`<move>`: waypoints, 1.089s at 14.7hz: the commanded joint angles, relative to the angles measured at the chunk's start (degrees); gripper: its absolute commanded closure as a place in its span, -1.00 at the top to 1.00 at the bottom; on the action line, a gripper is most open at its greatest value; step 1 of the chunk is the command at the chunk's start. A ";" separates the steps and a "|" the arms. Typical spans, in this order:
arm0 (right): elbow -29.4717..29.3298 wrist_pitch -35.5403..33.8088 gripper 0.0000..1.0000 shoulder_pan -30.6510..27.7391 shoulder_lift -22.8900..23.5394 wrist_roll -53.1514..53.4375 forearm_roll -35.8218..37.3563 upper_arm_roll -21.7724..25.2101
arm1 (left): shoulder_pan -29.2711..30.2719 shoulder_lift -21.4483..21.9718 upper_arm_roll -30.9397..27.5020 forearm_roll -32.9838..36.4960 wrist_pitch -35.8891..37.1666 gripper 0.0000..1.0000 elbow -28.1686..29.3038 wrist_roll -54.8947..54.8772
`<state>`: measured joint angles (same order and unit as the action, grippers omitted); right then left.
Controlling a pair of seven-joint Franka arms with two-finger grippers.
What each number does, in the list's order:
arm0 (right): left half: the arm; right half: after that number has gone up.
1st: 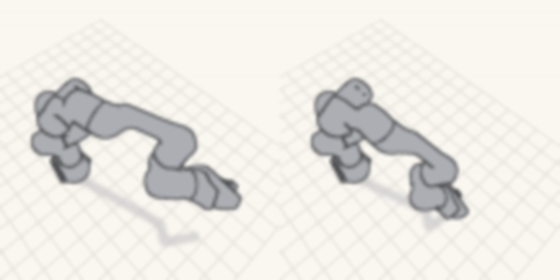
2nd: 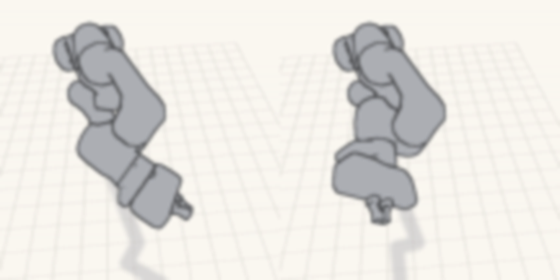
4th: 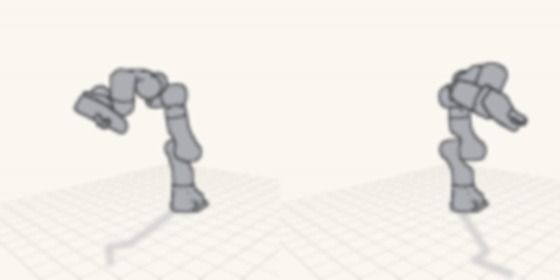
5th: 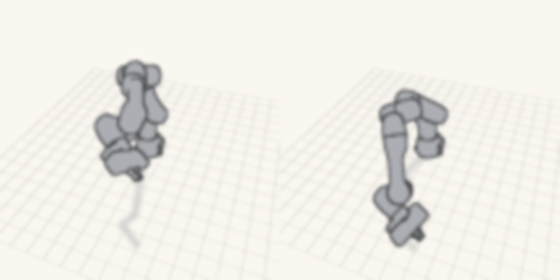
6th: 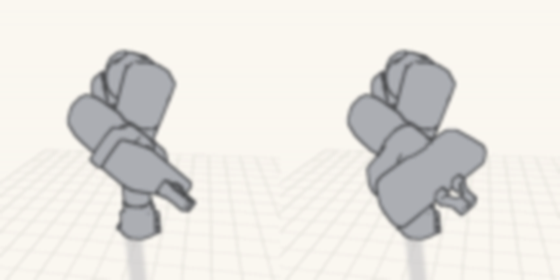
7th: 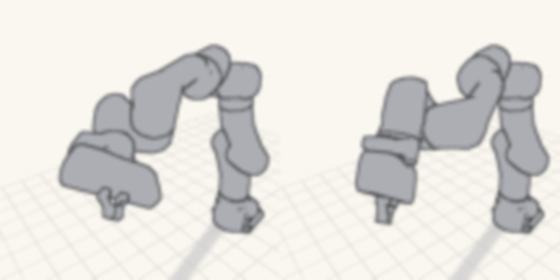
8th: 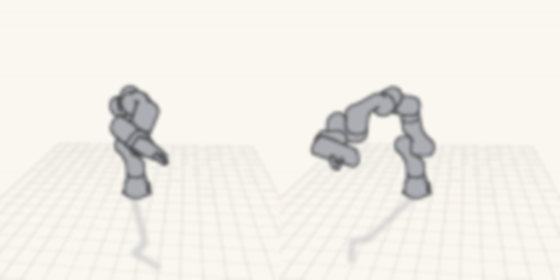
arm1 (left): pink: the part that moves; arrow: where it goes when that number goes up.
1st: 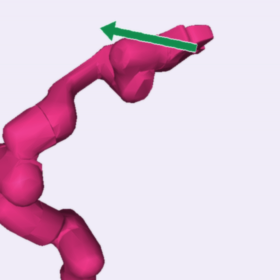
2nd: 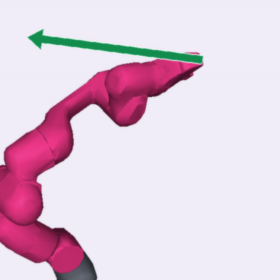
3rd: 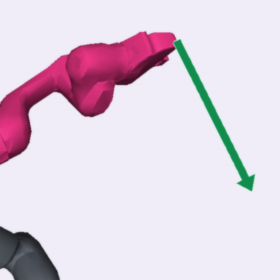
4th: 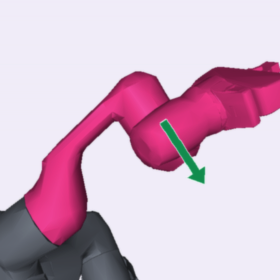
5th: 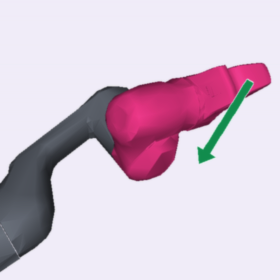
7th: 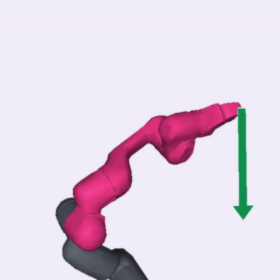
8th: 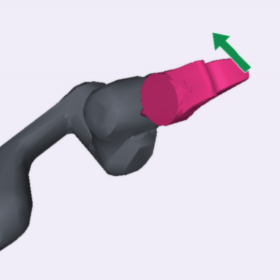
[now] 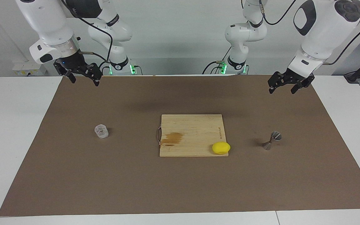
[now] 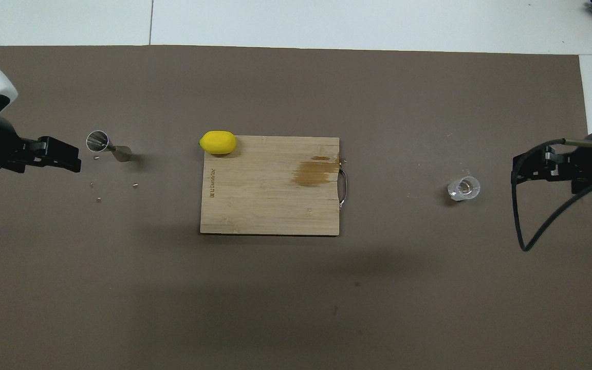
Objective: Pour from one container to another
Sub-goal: 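Open the left gripper and reach toward the small dark cup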
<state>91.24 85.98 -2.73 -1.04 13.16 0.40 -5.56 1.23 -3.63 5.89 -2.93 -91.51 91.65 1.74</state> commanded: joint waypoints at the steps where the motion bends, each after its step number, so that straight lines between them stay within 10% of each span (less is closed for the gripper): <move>1: 0.44 0.68 1.00 -0.78 -0.27 -1.03 0.04 -0.42 | 0.79 -6.90 -0.18 -1.46 4.13 1.00 -6.65 3.60; 16: 0.44 0.68 1.00 -0.78 -0.27 -1.03 0.04 -0.42 | 16.61 -8.68 -0.53 -30.45 -10.16 1.00 8.01 52.81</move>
<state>91.24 85.98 -2.73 -1.04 13.16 0.40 -5.56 16.05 -12.81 4.89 -28.86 -97.85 96.32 47.46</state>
